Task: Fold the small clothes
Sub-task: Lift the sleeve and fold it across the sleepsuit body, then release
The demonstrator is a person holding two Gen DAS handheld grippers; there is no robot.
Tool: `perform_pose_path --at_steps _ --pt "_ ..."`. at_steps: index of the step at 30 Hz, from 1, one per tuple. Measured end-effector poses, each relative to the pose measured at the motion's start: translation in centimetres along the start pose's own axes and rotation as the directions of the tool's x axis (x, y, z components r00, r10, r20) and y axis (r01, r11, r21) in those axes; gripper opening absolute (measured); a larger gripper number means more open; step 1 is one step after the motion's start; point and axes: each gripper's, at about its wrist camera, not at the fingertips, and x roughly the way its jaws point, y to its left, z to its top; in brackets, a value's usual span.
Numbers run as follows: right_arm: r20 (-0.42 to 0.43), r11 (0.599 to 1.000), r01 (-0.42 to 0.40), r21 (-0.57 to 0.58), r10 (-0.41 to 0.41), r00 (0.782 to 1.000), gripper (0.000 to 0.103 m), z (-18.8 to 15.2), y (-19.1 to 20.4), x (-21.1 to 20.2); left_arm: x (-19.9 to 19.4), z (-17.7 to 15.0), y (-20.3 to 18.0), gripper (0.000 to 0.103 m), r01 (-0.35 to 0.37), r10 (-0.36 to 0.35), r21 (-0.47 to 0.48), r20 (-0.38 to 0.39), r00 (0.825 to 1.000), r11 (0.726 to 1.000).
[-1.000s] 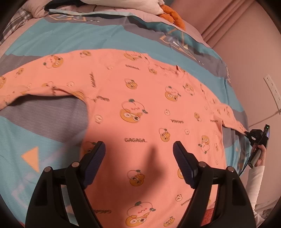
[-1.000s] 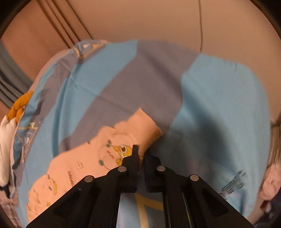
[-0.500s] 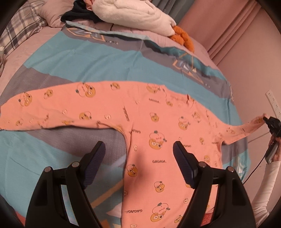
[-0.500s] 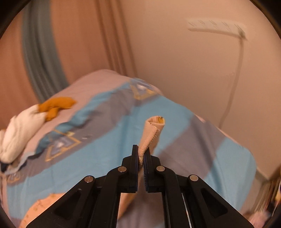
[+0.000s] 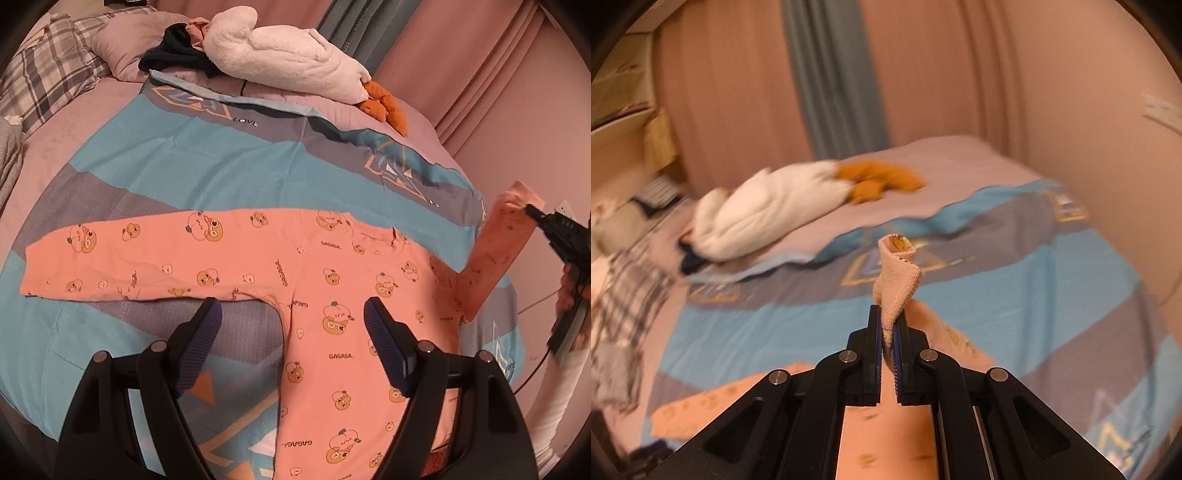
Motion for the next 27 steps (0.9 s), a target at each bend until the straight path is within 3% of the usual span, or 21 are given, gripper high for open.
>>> perform_pose_path --at_steps 4,11,27 --pt "-0.069 0.992 -0.12 -0.024 0.118 0.991 0.006 -2.3 4.1 2.0 0.2 0.5 0.0 0.079 0.011 -0.011 -0.01 0.011 1.0 1.0" --pt "-0.226 0.973 -0.224 -0.061 0.205 0.952 0.006 -7.1 9.6 6.3 0.8 0.8 0.3 0.079 0.006 -0.004 -0.027 0.057 0.998 1.0" --pt "-0.467 0.953 -0.276 -0.121 0.191 0.863 0.006 -14.1 15.2 11.9 2.3 0.0 1.8 0.08 -0.01 0.013 -0.076 0.041 0.999 0.997"
